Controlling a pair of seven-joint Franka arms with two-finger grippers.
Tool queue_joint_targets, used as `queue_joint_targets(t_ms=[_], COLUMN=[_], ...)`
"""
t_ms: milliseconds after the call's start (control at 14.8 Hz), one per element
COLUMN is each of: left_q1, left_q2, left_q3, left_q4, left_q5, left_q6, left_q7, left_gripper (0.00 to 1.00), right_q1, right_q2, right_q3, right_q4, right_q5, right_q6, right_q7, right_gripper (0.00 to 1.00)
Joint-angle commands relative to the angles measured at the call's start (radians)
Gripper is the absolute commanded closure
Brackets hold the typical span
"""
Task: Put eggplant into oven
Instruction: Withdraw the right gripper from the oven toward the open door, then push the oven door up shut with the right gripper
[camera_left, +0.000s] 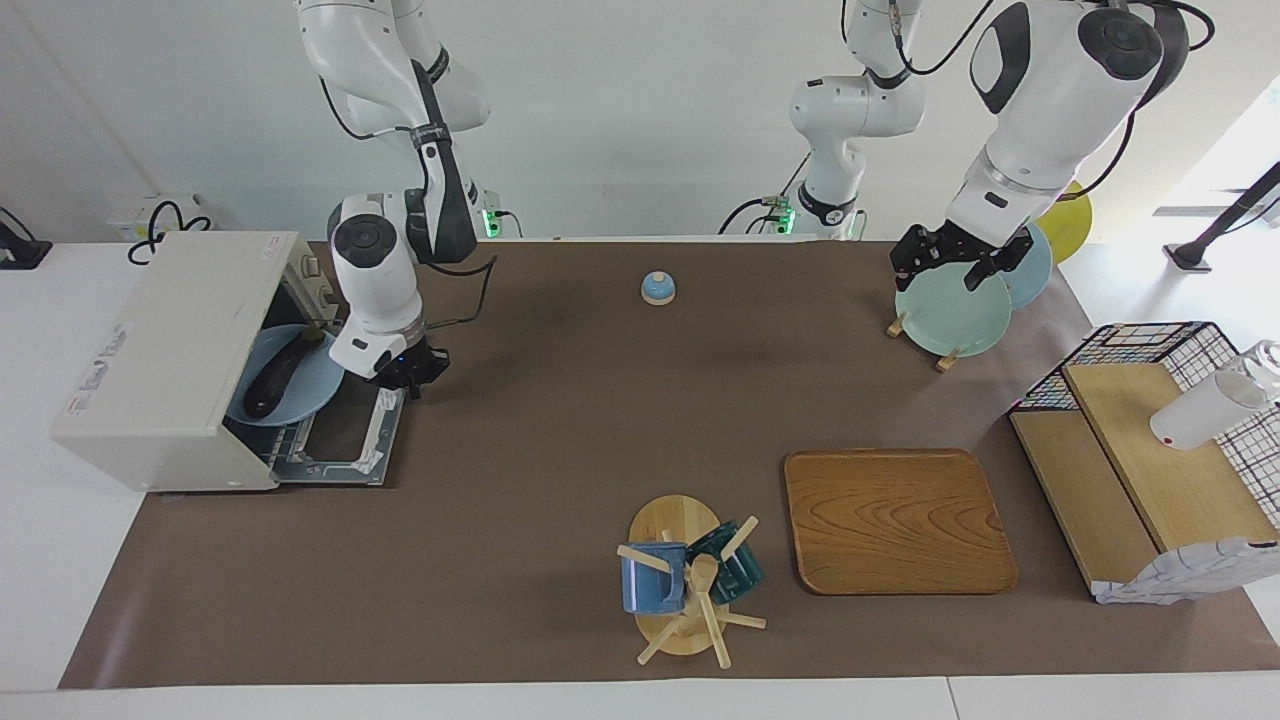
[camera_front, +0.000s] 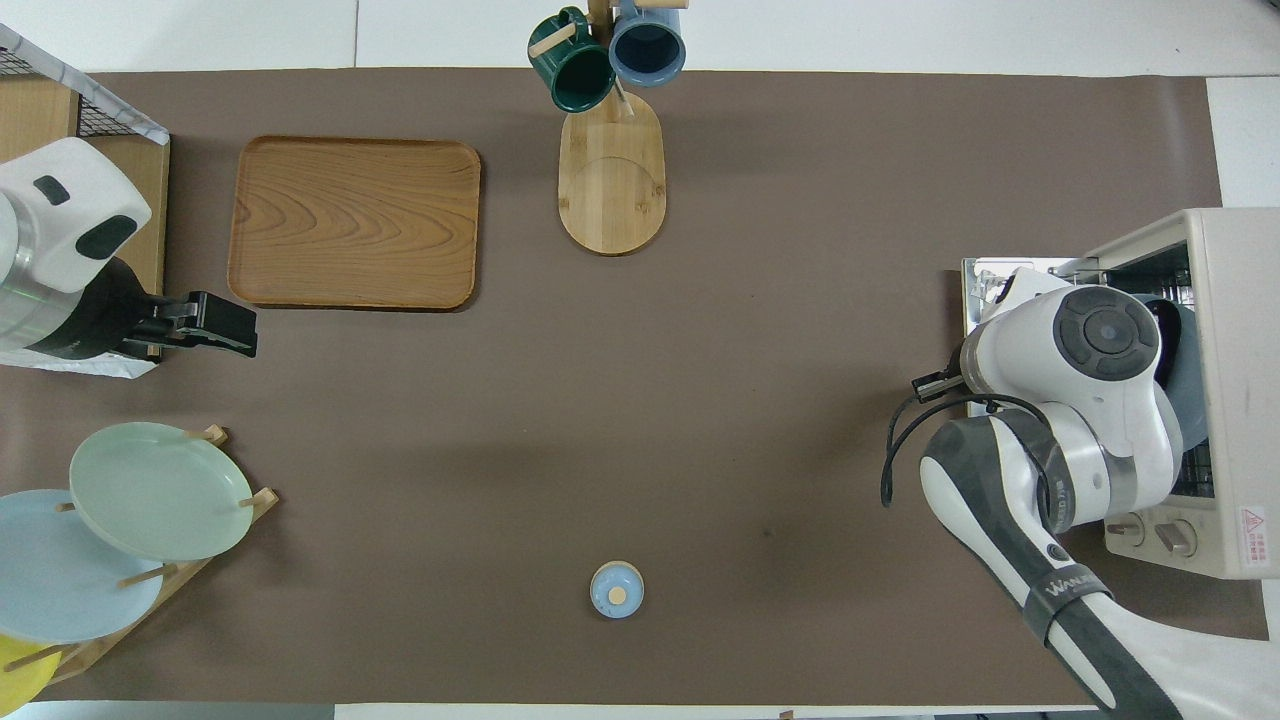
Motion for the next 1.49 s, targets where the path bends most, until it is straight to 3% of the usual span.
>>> queue_joint_targets(t_ms=[0, 338, 541, 878, 1419], left_q1=[0.013, 0.013, 0.013, 0.013, 0.013], left_q2=[-0.012, -0.01, -0.012, -0.012, -0.012], left_q3=[-0.008, -0.008, -0.009, -0.008, -0.008], left_q4=[0.003, 0.003, 0.003, 0.003, 0.003], left_q5=[0.011, 0.011, 0.011, 0.011, 0.011], left_q6=[-0.014, -0.014, -0.014, -0.014, -0.013], left_q7=[0.008, 0.008, 0.007, 0.007, 0.008], left_gripper=[0.0, 0.0, 0.0, 0.0, 0.0], right_q1=[-0.032, -0.036, -0.035, -0.033, -0.116], right_q2=[-0.007, -0.01, -0.005, 0.01, -0.022], right_q3=[0.007, 0.005, 0.004, 0.004, -0.001], right_q4=[-0.029, -0.052, -0.036, 0.107, 0.283], right_q5=[0.017, 0.014, -0.064, -0.112, -0.11], right_q6=[0.027, 0.067, 0.05, -0.119, -0.34], right_q7=[0.009, 0.0, -0.01, -0.073, -0.197], right_gripper=[1.0, 1.0, 1.0, 1.0, 1.0])
